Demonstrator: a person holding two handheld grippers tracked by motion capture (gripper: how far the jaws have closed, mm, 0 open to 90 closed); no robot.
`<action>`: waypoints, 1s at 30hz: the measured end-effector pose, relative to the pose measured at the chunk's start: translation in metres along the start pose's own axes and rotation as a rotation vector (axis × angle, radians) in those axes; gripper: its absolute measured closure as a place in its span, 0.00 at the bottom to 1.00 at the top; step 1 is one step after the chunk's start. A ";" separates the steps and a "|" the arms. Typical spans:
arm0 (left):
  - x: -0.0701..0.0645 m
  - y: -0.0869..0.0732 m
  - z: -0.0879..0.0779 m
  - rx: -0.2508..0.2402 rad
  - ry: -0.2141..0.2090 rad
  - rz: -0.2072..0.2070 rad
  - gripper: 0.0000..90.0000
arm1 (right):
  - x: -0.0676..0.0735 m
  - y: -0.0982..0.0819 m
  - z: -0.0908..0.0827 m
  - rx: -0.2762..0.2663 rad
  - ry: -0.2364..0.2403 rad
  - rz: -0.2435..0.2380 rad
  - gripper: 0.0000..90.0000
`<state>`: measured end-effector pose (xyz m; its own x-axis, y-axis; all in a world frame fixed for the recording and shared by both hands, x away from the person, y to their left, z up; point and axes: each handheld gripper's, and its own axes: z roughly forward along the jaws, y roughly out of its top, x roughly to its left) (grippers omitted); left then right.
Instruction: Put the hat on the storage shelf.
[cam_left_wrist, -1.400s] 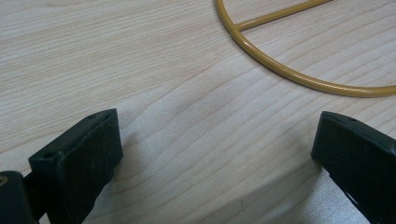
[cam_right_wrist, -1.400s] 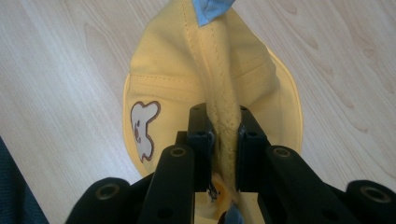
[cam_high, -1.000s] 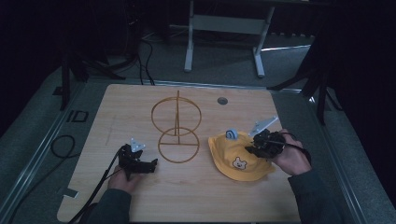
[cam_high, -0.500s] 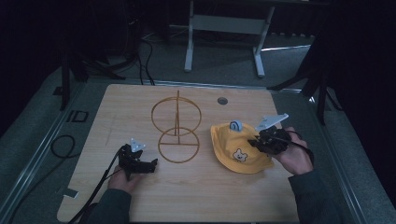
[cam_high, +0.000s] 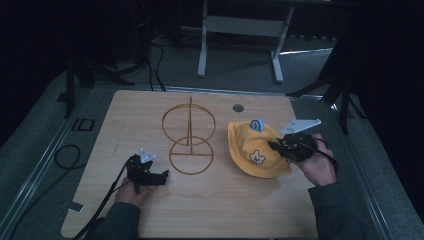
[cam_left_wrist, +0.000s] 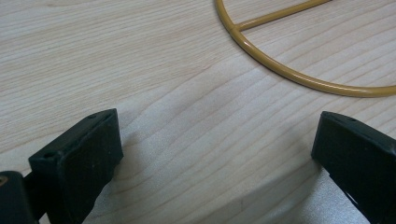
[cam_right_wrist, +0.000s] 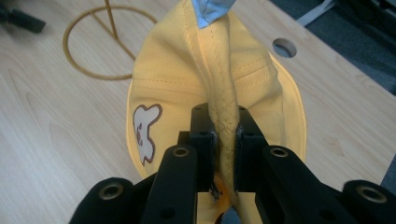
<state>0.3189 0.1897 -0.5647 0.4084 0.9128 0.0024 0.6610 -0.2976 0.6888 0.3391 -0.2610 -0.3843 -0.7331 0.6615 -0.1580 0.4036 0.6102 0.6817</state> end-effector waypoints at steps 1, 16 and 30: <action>0.000 0.000 0.000 0.000 0.000 0.000 0.02 | -0.001 0.000 -0.001 -0.011 0.003 0.004 0.91; 0.000 0.000 0.000 -0.002 0.001 -0.001 0.02 | -0.011 -0.001 -0.007 -0.095 0.002 0.055 0.91; 0.000 0.000 0.000 -0.003 0.001 -0.004 0.02 | -0.013 0.005 -0.009 -0.150 0.004 0.059 0.91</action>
<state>0.3189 0.1894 -0.5649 0.4055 0.9141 0.0004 0.6603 -0.2932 0.6914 0.3463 -0.2702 -0.3724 -0.7130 0.6923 -0.1113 0.3602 0.4978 0.7890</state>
